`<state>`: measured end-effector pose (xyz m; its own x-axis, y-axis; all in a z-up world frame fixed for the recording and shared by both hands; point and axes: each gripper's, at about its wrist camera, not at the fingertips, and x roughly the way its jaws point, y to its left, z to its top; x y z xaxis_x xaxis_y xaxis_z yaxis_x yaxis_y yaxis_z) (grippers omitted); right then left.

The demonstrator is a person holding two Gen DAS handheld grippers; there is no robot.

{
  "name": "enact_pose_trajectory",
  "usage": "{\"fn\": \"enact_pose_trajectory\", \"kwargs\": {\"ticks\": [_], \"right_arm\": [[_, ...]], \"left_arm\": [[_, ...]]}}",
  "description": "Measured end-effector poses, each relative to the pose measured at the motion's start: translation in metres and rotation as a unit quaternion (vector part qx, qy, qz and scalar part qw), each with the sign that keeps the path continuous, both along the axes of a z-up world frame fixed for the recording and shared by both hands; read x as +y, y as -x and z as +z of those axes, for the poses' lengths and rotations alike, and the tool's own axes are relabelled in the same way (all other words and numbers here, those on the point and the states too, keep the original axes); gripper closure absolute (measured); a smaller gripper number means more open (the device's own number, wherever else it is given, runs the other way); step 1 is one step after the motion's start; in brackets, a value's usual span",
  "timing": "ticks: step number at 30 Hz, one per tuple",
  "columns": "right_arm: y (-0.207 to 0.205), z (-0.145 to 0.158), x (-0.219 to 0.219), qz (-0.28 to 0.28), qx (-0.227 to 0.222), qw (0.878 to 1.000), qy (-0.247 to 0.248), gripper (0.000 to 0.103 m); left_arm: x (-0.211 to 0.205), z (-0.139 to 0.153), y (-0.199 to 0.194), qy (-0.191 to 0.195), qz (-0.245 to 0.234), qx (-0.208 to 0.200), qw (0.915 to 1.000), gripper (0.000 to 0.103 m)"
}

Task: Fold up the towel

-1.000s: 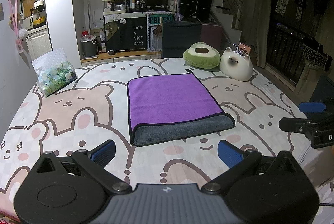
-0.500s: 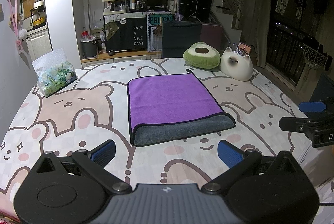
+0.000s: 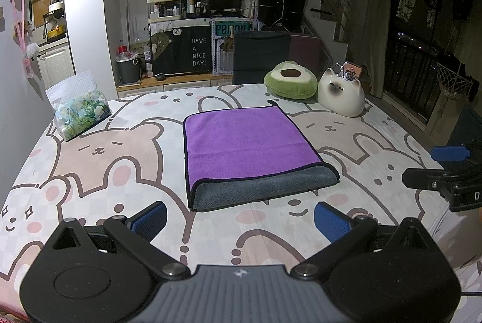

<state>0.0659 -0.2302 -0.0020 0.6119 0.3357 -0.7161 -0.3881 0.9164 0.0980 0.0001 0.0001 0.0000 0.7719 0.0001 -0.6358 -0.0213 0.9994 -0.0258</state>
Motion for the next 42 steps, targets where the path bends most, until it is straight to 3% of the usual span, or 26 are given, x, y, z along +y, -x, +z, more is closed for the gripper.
{"fn": "enact_pose_trajectory", "kwargs": {"ticks": [35, 42], "right_arm": [[0.0008, 0.0004, 0.0006, -0.001, -0.001, 1.000, 0.000, 0.000], [-0.0013, 0.0009, -0.0061, -0.011, -0.017, 1.000, 0.000, 0.000]], "left_arm": [[0.0009, 0.0004, 0.0000, 0.004, 0.000, -0.003, 1.0000, 0.001], [-0.0042, 0.0012, -0.0051, -0.003, -0.002, -0.009, 1.0000, 0.001]]}}
